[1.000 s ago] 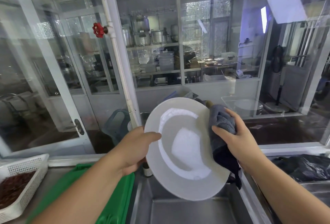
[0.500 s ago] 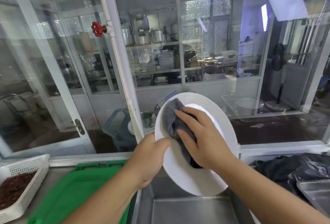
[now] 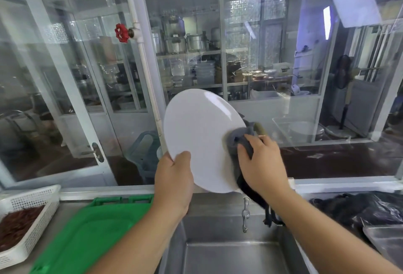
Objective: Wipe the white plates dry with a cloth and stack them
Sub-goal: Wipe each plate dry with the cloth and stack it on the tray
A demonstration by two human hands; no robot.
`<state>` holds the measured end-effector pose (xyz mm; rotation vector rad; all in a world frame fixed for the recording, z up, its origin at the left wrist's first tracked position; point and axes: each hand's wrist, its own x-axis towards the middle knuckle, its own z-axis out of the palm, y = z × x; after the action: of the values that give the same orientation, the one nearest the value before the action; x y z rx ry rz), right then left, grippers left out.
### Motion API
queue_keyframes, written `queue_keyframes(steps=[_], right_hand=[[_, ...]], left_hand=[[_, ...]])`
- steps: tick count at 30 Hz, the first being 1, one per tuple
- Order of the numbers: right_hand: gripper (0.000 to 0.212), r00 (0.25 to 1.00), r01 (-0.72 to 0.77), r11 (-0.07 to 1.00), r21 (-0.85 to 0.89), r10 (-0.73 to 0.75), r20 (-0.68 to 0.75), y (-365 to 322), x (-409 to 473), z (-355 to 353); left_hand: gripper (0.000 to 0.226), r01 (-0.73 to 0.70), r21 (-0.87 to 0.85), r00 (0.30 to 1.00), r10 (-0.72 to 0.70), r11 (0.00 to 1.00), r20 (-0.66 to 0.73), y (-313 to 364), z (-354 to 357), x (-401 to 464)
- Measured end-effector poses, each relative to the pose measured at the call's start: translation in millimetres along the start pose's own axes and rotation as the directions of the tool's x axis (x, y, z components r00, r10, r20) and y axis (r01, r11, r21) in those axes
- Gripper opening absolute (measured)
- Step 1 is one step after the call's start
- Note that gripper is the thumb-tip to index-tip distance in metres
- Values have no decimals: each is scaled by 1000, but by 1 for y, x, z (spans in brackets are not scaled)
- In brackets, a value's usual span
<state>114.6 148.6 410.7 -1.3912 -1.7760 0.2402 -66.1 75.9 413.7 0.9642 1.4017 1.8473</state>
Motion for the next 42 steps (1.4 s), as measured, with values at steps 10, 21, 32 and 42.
queue_keyframes(steps=[10,21,32,42], right_hand=[[50,991,74,930,361,-108,75,-26,-52,24],[55,994,29,999,-20,-31,-102,2,39,4],[72,952,-305,907,291,283,117,45,-7,21],[21,895,-439,870,223,403,190,47,-18,2]], left_hand=[[46,47,142,999,-50,989,14,-20,8,-17],[38,8,12,1000,-8,1000,24,-19,0,-30],[31,81,154,991,-96,985,96,-14,-14,-25],[22,-124,539,980,17,833,200,-17,-31,-11]])
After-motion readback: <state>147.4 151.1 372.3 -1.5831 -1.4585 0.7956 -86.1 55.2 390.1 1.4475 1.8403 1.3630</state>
